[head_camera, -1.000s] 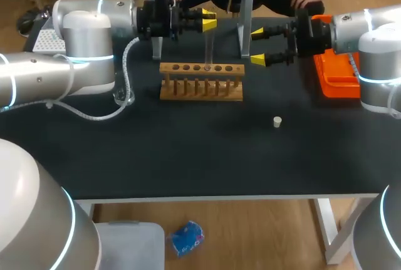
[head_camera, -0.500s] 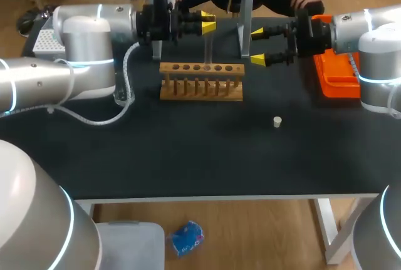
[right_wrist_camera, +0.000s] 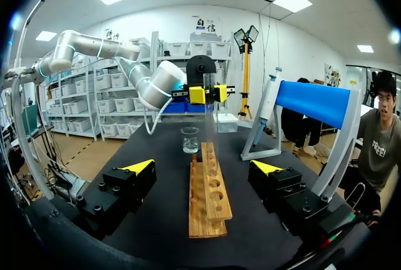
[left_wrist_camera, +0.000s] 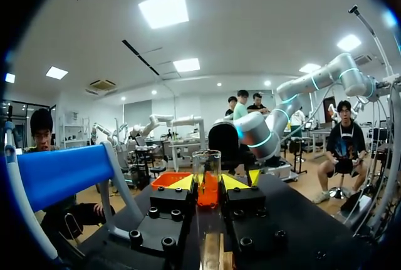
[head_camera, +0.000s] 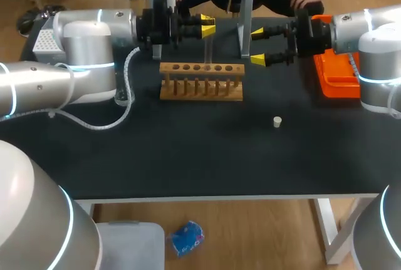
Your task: Invert the test tube, pick up the pipette, mount the tip to pipette, aspirate from beaker and dispense into the tube, eject the tip, return the pipette, and cap with the stopper.
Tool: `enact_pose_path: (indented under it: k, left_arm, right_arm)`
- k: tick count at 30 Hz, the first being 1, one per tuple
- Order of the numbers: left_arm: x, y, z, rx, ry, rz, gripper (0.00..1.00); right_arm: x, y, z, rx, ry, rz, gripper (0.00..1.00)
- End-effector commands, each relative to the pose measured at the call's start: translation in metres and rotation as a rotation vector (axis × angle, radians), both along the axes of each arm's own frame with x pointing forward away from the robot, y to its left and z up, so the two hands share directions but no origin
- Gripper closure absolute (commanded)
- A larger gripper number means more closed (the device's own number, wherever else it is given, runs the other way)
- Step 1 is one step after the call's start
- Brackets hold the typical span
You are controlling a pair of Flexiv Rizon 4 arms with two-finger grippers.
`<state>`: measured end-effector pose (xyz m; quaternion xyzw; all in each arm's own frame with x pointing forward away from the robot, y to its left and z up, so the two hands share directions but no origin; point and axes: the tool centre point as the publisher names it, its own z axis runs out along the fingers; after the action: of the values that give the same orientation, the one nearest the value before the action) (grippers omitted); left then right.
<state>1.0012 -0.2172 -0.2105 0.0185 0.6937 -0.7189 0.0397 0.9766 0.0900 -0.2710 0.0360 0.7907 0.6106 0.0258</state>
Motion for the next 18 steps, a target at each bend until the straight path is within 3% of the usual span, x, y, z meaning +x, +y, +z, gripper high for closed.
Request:
enact_pose_path:
  k: [1, 18]
  left_arm:
    - [0.0, -0.002, -0.004, -0.003, 0.002, 0.003, 1.0]
    - [0.001, -0.007, -0.018, -0.01, 0.003, 0.0, 1.0]
  right_arm:
    - [0.0, 0.0, 0.0, -0.001, 0.0, 0.0, 0.0]
    - [0.0, 0.0, 0.0, -0.001, 0.0, 0.0, 0.0]
